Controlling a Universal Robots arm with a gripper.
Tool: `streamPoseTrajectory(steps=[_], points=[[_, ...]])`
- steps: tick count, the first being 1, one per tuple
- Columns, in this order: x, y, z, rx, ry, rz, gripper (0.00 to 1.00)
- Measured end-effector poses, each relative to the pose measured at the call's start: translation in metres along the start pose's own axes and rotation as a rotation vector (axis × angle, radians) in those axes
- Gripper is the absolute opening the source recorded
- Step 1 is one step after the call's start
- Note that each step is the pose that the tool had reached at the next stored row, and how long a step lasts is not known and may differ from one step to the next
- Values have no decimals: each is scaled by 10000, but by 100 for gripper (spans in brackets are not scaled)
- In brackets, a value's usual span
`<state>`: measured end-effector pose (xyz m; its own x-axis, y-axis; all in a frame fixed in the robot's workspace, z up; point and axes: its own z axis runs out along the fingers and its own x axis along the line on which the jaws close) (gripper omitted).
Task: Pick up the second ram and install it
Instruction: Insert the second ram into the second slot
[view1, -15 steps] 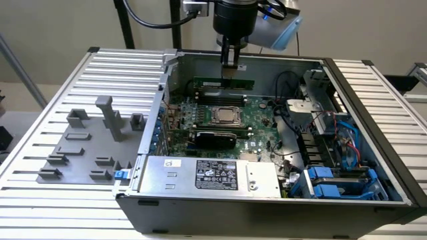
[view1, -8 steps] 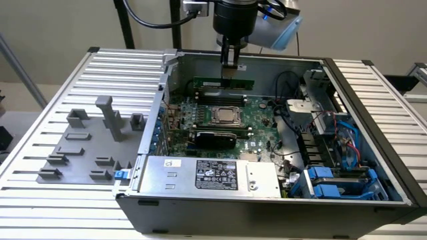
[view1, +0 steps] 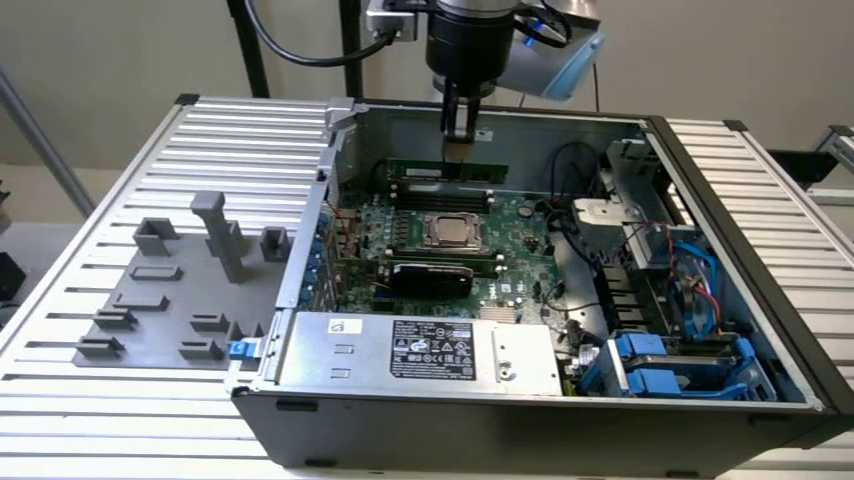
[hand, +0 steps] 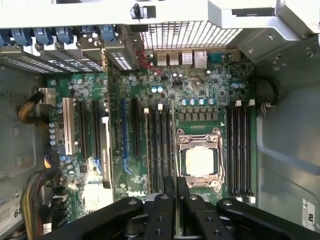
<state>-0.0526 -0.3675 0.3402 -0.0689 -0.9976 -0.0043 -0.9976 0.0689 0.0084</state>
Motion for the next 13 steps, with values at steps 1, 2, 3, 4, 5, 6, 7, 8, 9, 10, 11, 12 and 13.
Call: streamPoseTrajectory(steps=[1, 2, 3, 4, 5, 6, 7, 8, 9, 10, 11, 12, 13], points=[[0, 0, 20, 2, 0, 1, 0], [0, 0, 38, 2, 0, 1, 0], [0, -1, 54, 1, 2, 1, 0], [0, -3, 72, 2, 2, 2, 0], [0, -10, 92, 2, 1, 2, 0], [-1, -20, 110, 2, 0, 2, 0], [-2, -32, 128, 2, 1, 2, 0], [-2, -44, 146, 1, 2, 1, 0], [-3, -58, 164, 1, 2, 1, 0], [-1, -70, 182, 2, 1, 1, 0], [1, -81, 200, 2, 0, 1, 0], [4, -88, 218, 2, 0, 1, 0], [9, -93, 236, 1, 1, 1, 0]])
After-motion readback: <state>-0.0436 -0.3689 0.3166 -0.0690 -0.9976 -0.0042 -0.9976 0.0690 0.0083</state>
